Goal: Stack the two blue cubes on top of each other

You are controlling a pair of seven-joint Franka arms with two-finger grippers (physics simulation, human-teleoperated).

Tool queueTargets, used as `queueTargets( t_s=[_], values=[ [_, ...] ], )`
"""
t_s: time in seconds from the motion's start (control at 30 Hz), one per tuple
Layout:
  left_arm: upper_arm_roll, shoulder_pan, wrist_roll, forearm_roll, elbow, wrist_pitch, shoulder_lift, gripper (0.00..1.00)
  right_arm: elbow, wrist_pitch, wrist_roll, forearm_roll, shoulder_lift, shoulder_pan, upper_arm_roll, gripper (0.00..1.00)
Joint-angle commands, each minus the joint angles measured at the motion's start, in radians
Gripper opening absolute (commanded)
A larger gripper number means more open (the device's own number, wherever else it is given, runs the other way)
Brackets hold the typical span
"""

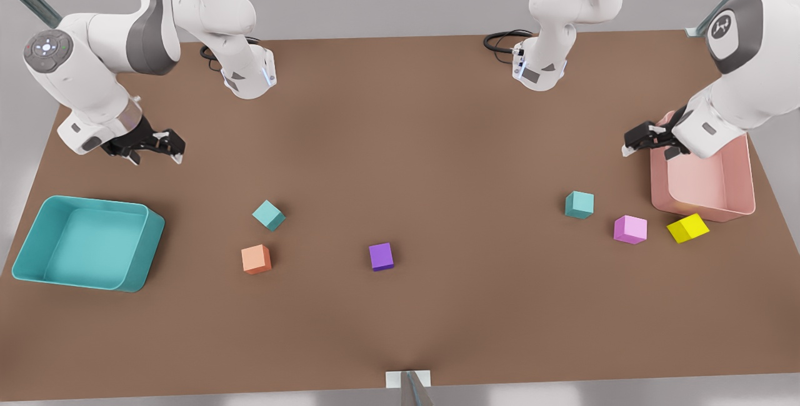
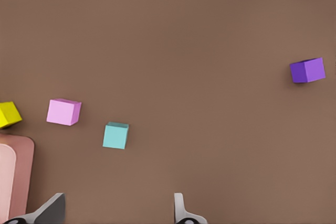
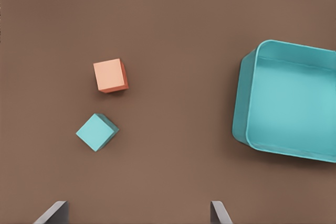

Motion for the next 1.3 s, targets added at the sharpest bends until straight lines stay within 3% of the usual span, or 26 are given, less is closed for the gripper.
queueTargets(
  t_s=[0.0,0.07,0.13,0.23,0.3,0.4,0.43,0.5,0.57,0.73,0.8,0.83,0.9,0.97,1.07,1.27],
  values=[
    [0.0,-0.004,0.003,0.002,0.001,0.047,0.003,1.0,0.001,0.057,-0.039,0.0,-0.001,-0.001,0.0,1.0],
    [-0.005,-0.007,0.003,0.001,0.008,0.052,0.005,1.0,-0.002,0.074,-0.037,0.0,0.018,0.002,0.002,1.0],
    [-0.009,-0.019,0.005,0.033,0.001,0.048,0.016,1.0,-0.003,0.178,-0.002,0.003,0.134,0.005,0.002,1.0],
    [-0.019,-0.019,0.008,0.047,0.001,0.05,0.008,1.0,0.001,0.271,0.395,0.002,0.285,0.007,0.022,1.0],
    [-0.02,-0.024,0.017,0.039,0.004,0.038,0.016,1.0,-0.005,0.251,0.661,0.003,0.305,0.007,0.037,1.0],
    [-0.019,-0.01,0.014,0.041,0.0,0.03,0.016,1.0,0.001,0.228,0.704,0.012,0.309,0.007,0.062,1.0],
    [-0.019,-0.01,0.018,0.039,-0.003,0.024,0.016,1.0,0.006,0.229,0.691,0.008,0.312,0.007,0.085,1.0],
    [-0.023,-0.027,0.002,0.037,-0.006,-0.03,0.017,1.0,0.055,0.22,0.273,-0.018,0.352,0.008,0.109,1.0],
    [-0.025,-0.023,0.003,0.037,-0.003,-0.05,0.005,1.0,0.064,0.229,0.07,-0.056,0.351,0.007,0.135,1.0],
    [-0.086,-0.026,-0.005,0.048,0.008,-0.076,-0.032,1.0,0.03,0.271,0.11,-0.066,0.412,-0.021,0.134,1.0],
    [-0.089,-0.029,-0.005,0.053,-0.002,-0.007,0.031,1.0,0.027,0.292,0.064,-0.093,0.427,-0.01,0.134,1.0],
    [-0.094,-0.058,-0.005,0.113,-0.005,-0.001,0.051,1.0,0.027,0.281,0.162,-0.09,0.432,-0.018,0.134,1.0],
    [-0.095,-0.047,-0.005,0.123,-0.032,0.047,0.097,1.0,0.018,0.238,0.769,-0.087,0.426,-0.01,0.184,1.0],
    [-0.095,-0.036,-0.003,0.125,-0.176,0.219,0.072,1.0,0.018,0.235,0.892,-0.038,0.421,-0.007,0.19,1.0],
    [-0.095,-0.024,-0.001,0.143,-0.252,0.32,0.08,1.0,0.02,0.226,0.904,-0.012,0.424,-0.019,0.19,1.0],
    [-0.095,-0.021,0.0,0.143,-0.256,0.322,0.086,1.0,0.023,0.223,1.151,0.0,0.418,-0.067,0.19,1.0]
  ],
)
